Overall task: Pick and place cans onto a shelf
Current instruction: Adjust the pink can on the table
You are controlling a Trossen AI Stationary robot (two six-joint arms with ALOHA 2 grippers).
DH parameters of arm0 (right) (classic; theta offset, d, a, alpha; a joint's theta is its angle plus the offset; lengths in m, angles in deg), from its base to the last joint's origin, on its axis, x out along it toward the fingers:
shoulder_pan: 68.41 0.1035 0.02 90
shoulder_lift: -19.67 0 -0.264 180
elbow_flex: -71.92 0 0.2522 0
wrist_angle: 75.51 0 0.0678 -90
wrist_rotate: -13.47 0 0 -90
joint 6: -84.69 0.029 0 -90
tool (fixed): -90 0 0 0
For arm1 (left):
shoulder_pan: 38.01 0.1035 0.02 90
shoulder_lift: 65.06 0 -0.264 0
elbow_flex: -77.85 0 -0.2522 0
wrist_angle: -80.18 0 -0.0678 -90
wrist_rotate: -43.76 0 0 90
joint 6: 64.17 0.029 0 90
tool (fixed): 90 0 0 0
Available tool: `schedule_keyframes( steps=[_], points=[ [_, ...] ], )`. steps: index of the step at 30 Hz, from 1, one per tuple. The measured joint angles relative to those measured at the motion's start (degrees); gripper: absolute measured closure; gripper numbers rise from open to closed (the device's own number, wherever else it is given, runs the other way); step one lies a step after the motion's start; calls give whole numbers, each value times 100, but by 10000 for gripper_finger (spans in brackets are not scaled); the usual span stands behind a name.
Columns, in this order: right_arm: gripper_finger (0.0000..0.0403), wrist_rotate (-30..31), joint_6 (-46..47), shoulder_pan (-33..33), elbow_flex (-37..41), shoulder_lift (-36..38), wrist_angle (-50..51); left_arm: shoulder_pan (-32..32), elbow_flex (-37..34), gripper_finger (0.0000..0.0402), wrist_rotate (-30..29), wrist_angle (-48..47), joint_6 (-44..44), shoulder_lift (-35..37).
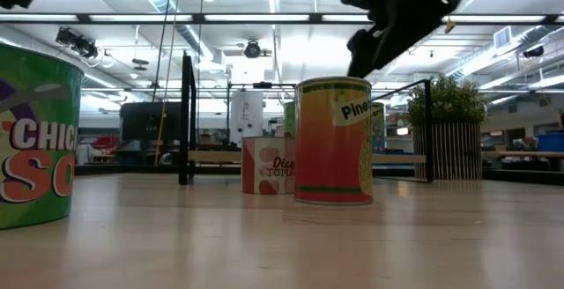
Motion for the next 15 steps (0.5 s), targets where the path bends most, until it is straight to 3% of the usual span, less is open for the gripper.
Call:
schedule_keyframes(
  steps=[7,15],
  points=[
    [4,-375,197,-222,693,403,-224,-232,-2,210,31,435,-489,-316],
    [4,-201,309,-129,724,424,-144,-247,64,210,752,1498,-516,-1293]
  ],
)
